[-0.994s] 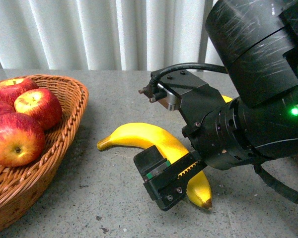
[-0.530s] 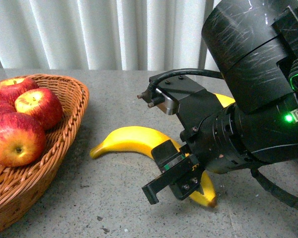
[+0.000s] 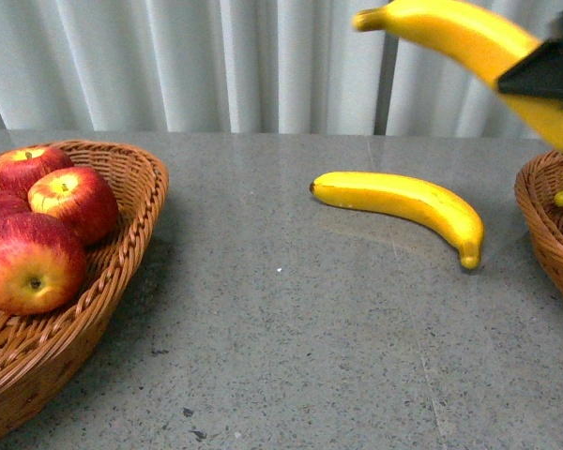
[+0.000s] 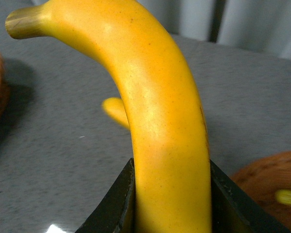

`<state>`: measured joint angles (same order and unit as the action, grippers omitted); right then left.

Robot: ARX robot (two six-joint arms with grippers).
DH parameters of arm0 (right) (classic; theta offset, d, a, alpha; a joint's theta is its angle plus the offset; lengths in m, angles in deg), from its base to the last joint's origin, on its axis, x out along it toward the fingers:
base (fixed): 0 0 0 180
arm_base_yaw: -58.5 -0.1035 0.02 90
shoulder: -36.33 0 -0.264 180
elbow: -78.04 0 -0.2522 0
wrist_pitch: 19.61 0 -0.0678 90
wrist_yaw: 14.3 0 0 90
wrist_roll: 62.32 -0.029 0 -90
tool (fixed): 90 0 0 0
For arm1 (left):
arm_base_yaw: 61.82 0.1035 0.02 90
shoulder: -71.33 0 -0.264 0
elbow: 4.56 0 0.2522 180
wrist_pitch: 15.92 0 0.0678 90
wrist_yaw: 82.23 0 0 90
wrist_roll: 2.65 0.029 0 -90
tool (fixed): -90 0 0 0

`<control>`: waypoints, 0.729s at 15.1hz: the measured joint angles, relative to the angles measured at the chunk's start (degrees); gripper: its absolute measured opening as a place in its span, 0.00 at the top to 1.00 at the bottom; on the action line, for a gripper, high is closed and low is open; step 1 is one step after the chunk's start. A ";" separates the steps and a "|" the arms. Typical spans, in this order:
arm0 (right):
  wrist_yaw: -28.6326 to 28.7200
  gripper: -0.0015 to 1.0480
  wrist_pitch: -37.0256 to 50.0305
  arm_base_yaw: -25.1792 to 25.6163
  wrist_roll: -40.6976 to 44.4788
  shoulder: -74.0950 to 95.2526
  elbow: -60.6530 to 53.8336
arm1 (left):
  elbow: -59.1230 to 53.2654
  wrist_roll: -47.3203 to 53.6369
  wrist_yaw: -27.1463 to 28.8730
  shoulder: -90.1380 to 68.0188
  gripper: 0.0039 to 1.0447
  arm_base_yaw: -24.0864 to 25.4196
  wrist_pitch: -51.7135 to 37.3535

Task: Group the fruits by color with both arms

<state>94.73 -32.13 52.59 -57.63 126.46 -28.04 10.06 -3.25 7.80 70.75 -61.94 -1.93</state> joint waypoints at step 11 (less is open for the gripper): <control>5.07 0.05 -0.66 16.28 12.11 -9.40 -7.30 | 0.00 0.00 0.00 0.00 0.06 0.00 -0.02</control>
<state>99.80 -32.79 68.87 -45.52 117.06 -35.34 10.06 -3.25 7.80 70.75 -61.94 -1.95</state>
